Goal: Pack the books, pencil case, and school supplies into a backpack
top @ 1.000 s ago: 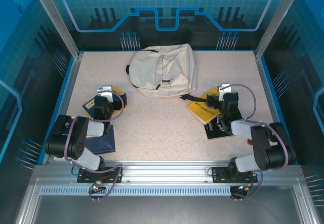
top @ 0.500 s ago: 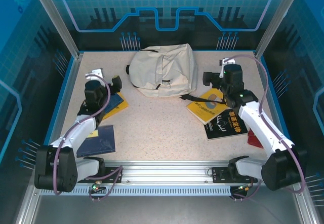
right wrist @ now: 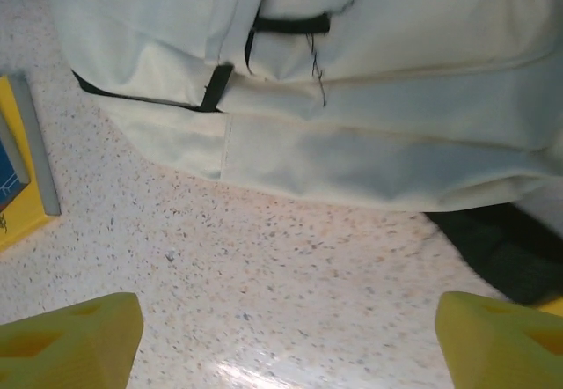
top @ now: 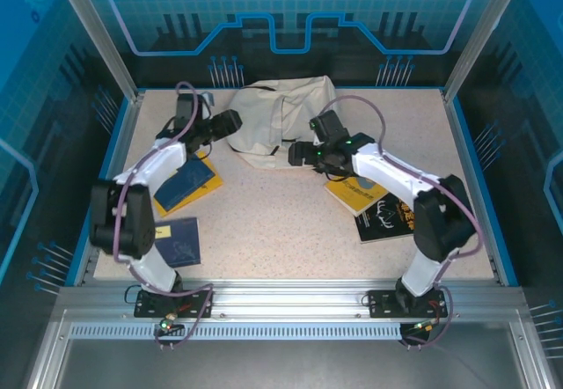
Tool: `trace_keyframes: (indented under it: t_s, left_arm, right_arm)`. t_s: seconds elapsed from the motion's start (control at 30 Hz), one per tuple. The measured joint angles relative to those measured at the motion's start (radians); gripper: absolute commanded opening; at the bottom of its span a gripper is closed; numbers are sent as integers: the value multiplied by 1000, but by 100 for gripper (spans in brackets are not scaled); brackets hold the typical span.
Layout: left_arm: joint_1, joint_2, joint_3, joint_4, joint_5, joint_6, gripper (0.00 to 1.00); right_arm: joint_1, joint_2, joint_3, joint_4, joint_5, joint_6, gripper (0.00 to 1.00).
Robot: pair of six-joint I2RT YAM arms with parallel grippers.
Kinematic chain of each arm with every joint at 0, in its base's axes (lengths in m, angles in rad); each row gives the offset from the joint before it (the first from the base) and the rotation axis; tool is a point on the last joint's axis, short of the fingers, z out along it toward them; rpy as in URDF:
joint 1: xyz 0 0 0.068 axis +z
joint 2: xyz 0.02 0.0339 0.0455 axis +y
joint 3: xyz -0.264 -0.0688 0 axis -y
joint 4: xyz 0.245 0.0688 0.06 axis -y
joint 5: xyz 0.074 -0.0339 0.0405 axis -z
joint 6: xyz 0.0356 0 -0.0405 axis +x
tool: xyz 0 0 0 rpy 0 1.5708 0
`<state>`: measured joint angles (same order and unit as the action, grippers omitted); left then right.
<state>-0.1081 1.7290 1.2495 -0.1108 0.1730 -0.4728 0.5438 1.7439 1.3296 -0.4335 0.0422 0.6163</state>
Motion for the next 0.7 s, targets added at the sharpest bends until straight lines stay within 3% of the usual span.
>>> trace_keyframes:
  t_s: [0.17,0.37,0.53,0.7]
  left_arm:
    - [-48,261,225,-48,56,-55,65]
    - [-71,462,418,-155,68,-82,58]
    - [-72,497,407,-222,64,-99,58]
    - [-75,427,283,-200,73,-105,56]
  right_arm:
    - [-1,157,95,1,-25,68,79]
    - [-11,278,176,8,-33,107,77]
    - [-41,344,204,7,-55,125,77]
    - [-89,355,204,12,-84,125,77]
